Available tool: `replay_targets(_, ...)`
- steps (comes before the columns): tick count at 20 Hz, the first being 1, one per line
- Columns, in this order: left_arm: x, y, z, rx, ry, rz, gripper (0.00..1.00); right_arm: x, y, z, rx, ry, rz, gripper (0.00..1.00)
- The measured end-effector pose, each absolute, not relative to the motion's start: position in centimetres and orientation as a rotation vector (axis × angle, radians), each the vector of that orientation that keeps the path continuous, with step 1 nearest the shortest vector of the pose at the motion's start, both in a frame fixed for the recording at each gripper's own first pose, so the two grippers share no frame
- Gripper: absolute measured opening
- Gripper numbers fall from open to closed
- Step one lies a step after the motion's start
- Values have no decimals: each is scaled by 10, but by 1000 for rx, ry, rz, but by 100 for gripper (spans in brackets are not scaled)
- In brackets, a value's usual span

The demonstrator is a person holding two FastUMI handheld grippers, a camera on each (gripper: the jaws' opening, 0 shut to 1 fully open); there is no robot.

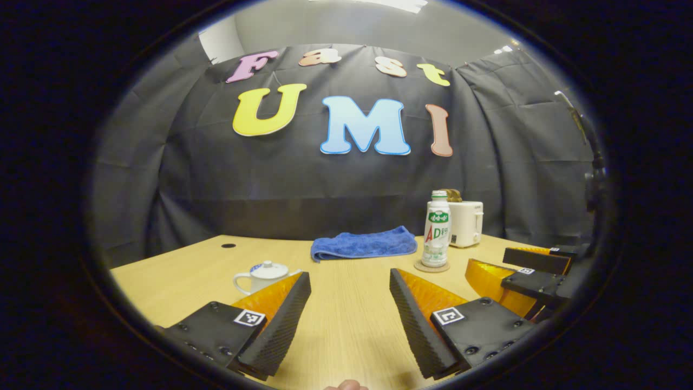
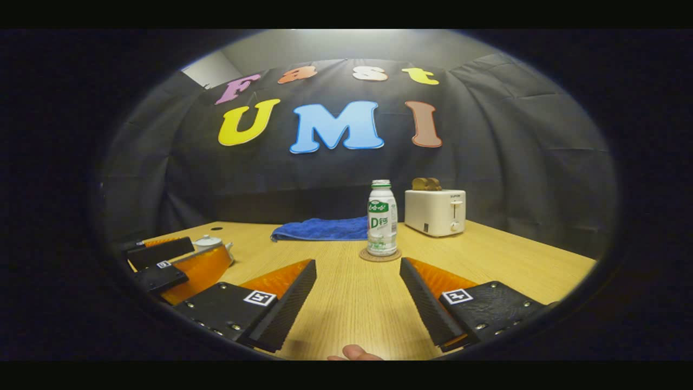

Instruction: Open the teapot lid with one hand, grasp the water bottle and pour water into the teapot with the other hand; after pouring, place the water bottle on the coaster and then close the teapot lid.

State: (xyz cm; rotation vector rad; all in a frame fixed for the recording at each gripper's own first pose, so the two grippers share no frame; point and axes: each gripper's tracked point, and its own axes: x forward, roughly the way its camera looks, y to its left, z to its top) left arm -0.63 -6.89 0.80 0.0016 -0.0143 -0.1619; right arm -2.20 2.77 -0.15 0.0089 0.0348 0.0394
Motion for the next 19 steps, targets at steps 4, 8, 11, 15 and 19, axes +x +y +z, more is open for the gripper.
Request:
replay_targets(4, -19, -72, 4, 3, -7, -156, 95, -27, 35, 1, -5, 17, 31, 95)
replay_targets(8, -20, -78, 4, 2, -7, -190, 96, -29, 34, 0, -1, 17, 37, 95)
replay_targets(11, -22, -95, 4, -2, -13, -298, 100, -28, 34, 1, 3, 19, 33, 95)
replay_targets(15, -23, -94, 5, 0, -17, -308, 98, -27, 32, 1, 1, 17, 18, 95)
replay_targets(19, -23, -94, 5, 0, -15, -308, 99, -27, 31, 0, 0, 17, 16, 95)
